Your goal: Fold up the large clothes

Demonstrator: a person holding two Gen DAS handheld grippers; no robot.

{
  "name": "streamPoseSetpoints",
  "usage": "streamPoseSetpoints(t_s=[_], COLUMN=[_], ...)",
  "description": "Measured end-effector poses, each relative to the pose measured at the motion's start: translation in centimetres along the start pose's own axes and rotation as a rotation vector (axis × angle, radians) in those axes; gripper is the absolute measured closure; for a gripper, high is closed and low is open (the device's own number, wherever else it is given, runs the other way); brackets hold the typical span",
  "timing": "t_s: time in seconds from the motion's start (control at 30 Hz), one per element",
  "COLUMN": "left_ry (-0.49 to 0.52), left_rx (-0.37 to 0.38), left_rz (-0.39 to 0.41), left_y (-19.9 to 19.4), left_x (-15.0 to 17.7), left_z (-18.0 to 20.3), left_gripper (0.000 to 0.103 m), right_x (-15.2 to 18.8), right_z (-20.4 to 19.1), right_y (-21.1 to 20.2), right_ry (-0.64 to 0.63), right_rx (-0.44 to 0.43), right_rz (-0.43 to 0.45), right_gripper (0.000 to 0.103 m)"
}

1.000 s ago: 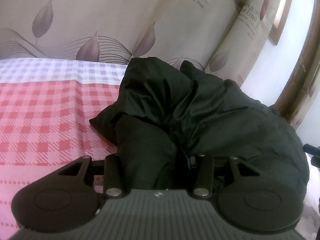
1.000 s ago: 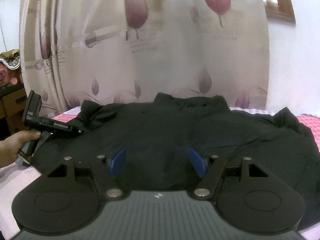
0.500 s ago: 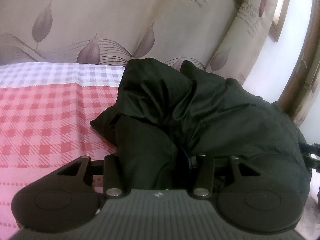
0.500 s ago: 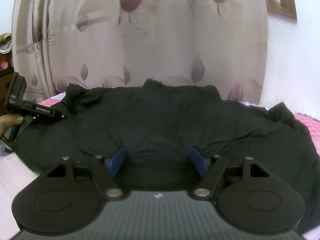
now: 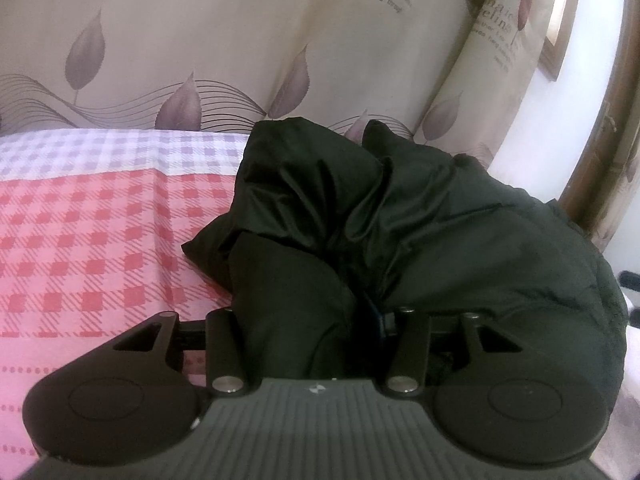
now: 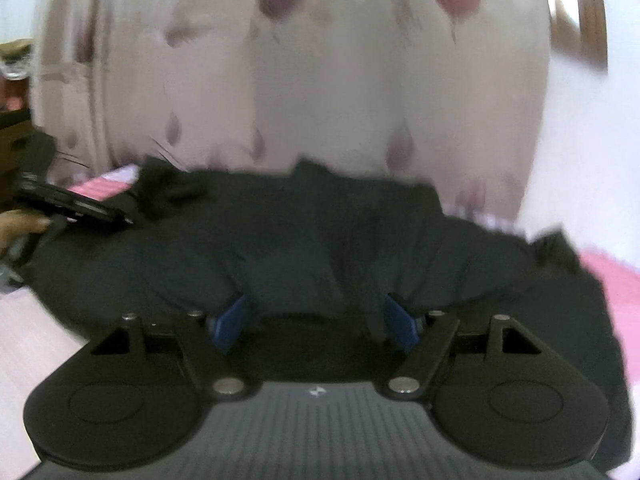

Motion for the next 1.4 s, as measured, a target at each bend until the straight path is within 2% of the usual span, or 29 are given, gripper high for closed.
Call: streamPoseSetpoints(t_s=[0.13, 0.3, 0.4, 0.43, 0.5, 0.53, 0.67, 0.73, 0.83, 0.9, 0.97, 1.0, 1.03, 1.1, 1.23, 1.4], left_ry=[-0.009, -0.060, -0.085, -0.102, -0.147, -0.167, -0.232, -0.269, -0.261, -0.257, -0.285, -0.308, -0.329, -0.371, -0.390, -0.426], left_rx=[0.006, 0.038, 0.057, 0.069, 0.100, 0.115, 0.181, 0.249, 0.291, 0.313, 0.320, 0.320, 0.317, 0.325, 0.327, 0.353], left_rz=[0.000, 0.009, 0.014, 0.017, 0.027, 0.031, 0.024, 0.023, 0.010, 0.005, 0.012, 0.007, 0.008, 0.024, 0.024, 0.011], left_y=[-0.1, -0.3, -0.5, -0.6, -0.9, -1.0, -1.2, -1.3, -1.2, -0.9, -0.6, -0.4, -0.4, -0.9, -1.8, -4.4], left_x=[0.0, -0.1, -0.1, -0.1, -0.2, -0.2, -0.3, -0.3, -0.3, -0.4, -0.3, -0.1, 0.1, 0.4, 1.5, 4.0], left_z=[-0.1, -0.8, -1.2, -1.4, -2.0, -2.2, -3.0, -3.2, -2.8, -2.3, -2.2, -2.4, -2.7, -3.1, -2.2, -1.0], left_gripper=[0.050, 0.050, 0.050, 0.050, 0.051, 0.051, 0.050, 0.034, 0.022, 0.018, 0.027, 0.046, 0.054, 0.061, 0.067, 0.067], right_x=[0.4, 2.0, 3.8, 3.8, 5.4, 5.7, 5.8, 5.5, 5.2, 5.1, 5.1, 5.1, 4.9, 5.1, 5.0, 5.3], right_z=[-2.3, -5.0, -6.5, -6.5, -7.4, -7.6, -8.0, -8.2, -8.0, -8.1, -8.3, -8.3, -8.2, -7.8, -7.3, -7.3], right_y=[-2.3, -2.0, -1.5, -1.5, -0.5, -0.3, 0.6, 1.4, 2.2, 2.8, 2.9, 2.9, 3.0, 2.7, 2.6, 1.2], right_ry=[-0.217, -0.433, -0.586, -0.586, -0.708, -0.720, -0.721, -0.715, -0.663, -0.636, -0.614, -0.614, -0.591, -0.543, -0.461, -0.423], right_rx=[-0.015, -0.012, 0.021, 0.021, 0.072, 0.068, 0.054, 0.030, 0.006, -0.013, -0.030, -0.030, -0.042, -0.065, -0.094, -0.117], right_rz=[0.079, 0.102, 0.126, 0.126, 0.147, 0.150, 0.180, 0.174, 0.140, 0.117, 0.083, 0.083, 0.057, 0.012, -0.048, -0.091], right_gripper=[0.027, 0.027, 0.027, 0.027, 0.027, 0.027, 0.027, 0.027, 0.028, 0.037, 0.044, 0.048, 0.051, 0.054, 0.057, 0.058])
Point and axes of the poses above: each gripper's, at about its wrist camera, not at the fingertips, and y roughly the way its jaws point, z to its right, x to its underside, the point moved 6 cm from there along y, roughly the way its jaws point, and after that the axes turned 15 degrees about x, right-handed, at the moved point
